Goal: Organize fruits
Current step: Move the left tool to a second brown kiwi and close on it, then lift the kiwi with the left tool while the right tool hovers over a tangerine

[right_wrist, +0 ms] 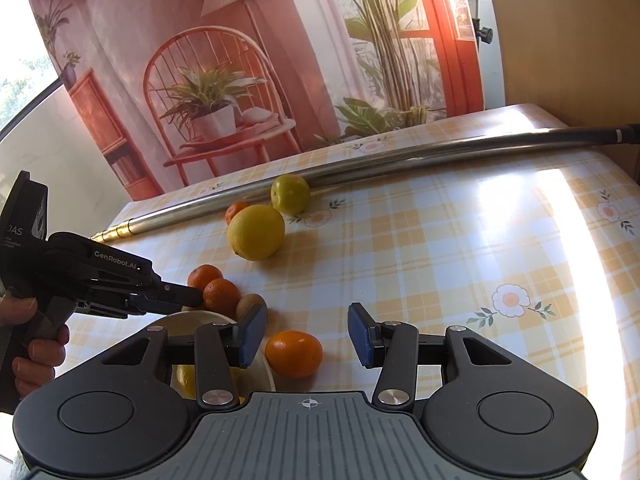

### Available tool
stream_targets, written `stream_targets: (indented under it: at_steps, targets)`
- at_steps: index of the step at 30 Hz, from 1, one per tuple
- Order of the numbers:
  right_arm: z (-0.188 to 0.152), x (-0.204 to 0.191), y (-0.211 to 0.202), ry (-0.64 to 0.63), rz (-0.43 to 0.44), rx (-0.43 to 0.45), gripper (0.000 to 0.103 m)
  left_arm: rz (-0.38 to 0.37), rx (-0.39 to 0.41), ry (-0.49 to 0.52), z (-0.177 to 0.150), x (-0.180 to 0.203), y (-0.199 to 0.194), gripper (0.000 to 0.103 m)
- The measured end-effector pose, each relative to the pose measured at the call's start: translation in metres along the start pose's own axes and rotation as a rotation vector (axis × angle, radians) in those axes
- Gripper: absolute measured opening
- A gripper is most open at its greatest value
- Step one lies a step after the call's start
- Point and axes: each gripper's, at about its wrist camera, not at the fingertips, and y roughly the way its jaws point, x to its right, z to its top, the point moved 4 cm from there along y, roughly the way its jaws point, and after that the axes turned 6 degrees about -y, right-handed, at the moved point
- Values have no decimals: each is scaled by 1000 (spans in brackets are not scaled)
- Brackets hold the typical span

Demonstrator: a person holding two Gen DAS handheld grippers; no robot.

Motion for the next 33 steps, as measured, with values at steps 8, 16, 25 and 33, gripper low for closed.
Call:
stream_targets:
  at_steps: [8, 16, 25, 33]
  targets:
    - [0, 1, 0, 4, -1, 2, 43, 17, 15, 45, -4, 2, -3, 26]
    - [0, 4, 1, 11, 0, 4, 43, 71, 28, 47, 0, -18, -22, 26]
    - [-1, 5, 2, 11, 1, 2, 43, 140, 47, 63, 4, -24, -29, 26]
    - [-1, 6, 2, 13, -5, 1, 43, 139, 47, 100, 0, -18, -23, 28]
